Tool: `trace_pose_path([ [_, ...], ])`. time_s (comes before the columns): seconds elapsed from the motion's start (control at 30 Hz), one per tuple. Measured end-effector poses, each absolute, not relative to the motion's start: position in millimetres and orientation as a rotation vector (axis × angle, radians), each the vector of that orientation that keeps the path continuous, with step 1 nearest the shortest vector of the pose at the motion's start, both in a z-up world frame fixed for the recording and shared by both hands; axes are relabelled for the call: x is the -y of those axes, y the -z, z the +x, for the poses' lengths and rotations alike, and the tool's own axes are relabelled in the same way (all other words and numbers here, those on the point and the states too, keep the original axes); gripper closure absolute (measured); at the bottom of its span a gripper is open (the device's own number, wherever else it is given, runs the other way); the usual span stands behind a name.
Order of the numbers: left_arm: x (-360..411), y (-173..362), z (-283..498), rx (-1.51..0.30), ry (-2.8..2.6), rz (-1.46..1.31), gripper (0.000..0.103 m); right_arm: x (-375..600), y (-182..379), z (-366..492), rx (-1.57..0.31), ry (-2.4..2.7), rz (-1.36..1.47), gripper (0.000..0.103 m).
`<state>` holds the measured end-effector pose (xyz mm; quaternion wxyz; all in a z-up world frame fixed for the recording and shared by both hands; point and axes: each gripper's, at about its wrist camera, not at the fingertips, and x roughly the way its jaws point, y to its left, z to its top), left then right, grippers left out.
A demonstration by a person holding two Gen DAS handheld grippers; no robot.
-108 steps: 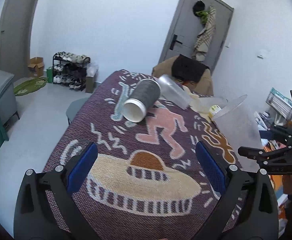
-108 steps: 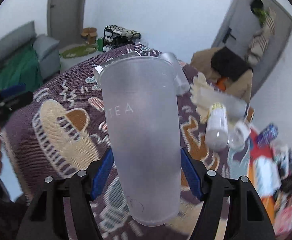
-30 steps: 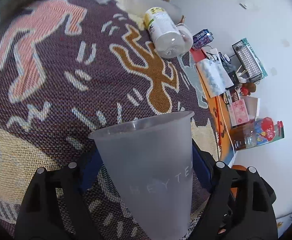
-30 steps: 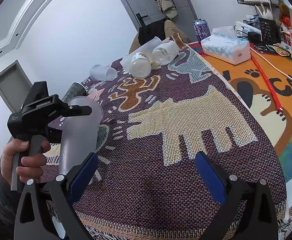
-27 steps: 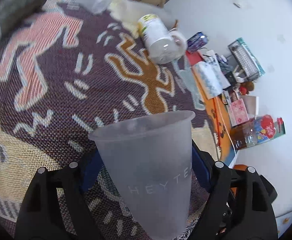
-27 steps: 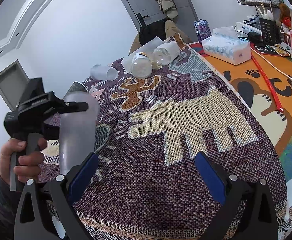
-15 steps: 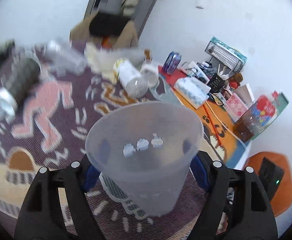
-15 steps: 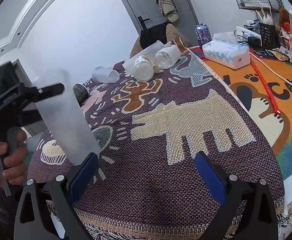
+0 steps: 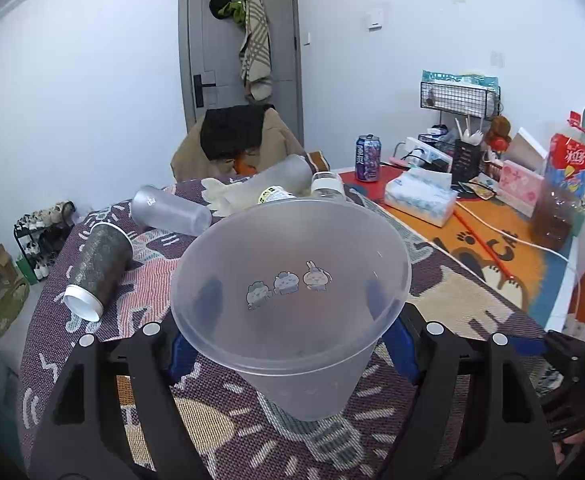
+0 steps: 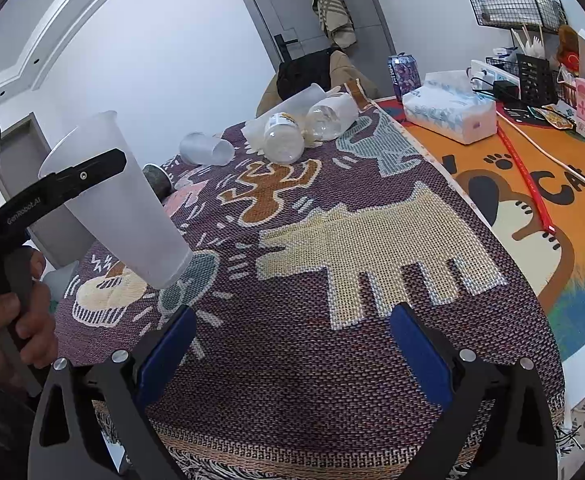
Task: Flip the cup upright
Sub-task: 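Lower the frosted cup upright onto the blanket with the left tool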
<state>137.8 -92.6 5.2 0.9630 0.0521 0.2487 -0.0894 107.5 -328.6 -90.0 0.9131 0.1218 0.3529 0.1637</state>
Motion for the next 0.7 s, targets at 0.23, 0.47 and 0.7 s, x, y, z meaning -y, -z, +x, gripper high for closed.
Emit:
trace_pose_path([
  [0.23,97,12,144,-0.533,0.173,0.112,0.026,331,96,112,-0.742,-0.327,0.26,0.008],
  [0.47,94,14,135,-0.556,0.202,0.089,0.005,327,96,112,-0.745,-0.332,0.252,0.008],
  [0.7,88,15,126,-0.586,0.225,0.059,0.005,321,88,107,-0.728,-0.34,0.238,0.008],
])
